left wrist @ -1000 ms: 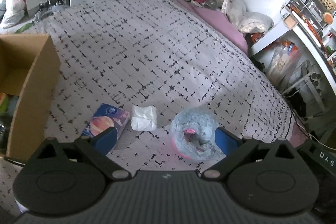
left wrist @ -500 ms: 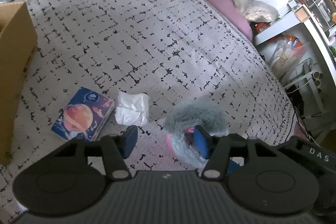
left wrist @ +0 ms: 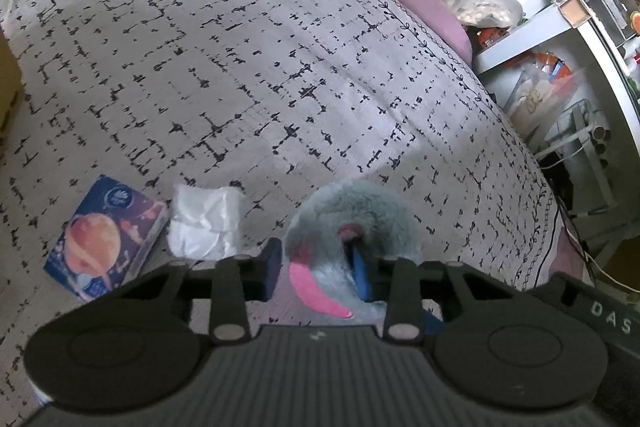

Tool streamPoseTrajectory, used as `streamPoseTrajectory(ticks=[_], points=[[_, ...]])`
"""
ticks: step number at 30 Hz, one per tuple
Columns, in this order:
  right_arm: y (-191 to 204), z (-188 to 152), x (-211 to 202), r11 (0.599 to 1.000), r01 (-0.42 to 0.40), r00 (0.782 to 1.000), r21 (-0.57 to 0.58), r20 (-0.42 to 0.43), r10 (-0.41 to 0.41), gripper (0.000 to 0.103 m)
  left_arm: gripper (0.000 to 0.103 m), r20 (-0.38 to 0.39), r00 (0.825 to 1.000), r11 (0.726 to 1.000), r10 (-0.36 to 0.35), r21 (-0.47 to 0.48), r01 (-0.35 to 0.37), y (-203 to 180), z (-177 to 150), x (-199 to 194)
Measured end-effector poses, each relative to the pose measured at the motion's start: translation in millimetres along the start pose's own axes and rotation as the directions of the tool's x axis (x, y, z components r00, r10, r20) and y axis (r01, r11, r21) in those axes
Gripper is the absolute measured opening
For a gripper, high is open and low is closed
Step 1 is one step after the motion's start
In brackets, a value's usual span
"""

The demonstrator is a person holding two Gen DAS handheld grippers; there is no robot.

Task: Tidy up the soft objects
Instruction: 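Grasp the grey mouse plush with both tools together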

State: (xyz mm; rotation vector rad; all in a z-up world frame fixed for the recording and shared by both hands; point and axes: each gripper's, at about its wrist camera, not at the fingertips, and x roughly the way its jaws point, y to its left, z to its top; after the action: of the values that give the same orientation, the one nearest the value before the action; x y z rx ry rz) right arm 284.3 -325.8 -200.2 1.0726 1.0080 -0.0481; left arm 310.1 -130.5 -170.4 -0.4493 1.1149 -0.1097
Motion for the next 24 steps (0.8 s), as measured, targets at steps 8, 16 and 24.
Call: streamPoseTrajectory(ticks=[8, 16, 24], points=[[-2.5, 2.5, 2.2, 1.000, -0.021, 1.000, 0.010, -0.011, 0.021, 0.053, 0.023, -0.001, 1.000, 1.000, 0.007, 0.007, -0.007, -5.7, -0.8, 1.1], [-2.2, 2.2, 8.3, 1.000, 0.007, 1.000, -0.003, 0.020, -0.007, 0.029, 0.015, 0.014, 1.000, 1.000, 0.018, -0.013, -0.017, -9.9, -7.7, -12.7], [11.3, -8.9, -2.5, 0.992, -0.093, 0.996, -0.086, -0.005, 0.093, 0.000, 0.013, 0.058, 0.998, 0.999, 0.019, -0.052, -0.016, -1.1, -8.0, -36.1]])
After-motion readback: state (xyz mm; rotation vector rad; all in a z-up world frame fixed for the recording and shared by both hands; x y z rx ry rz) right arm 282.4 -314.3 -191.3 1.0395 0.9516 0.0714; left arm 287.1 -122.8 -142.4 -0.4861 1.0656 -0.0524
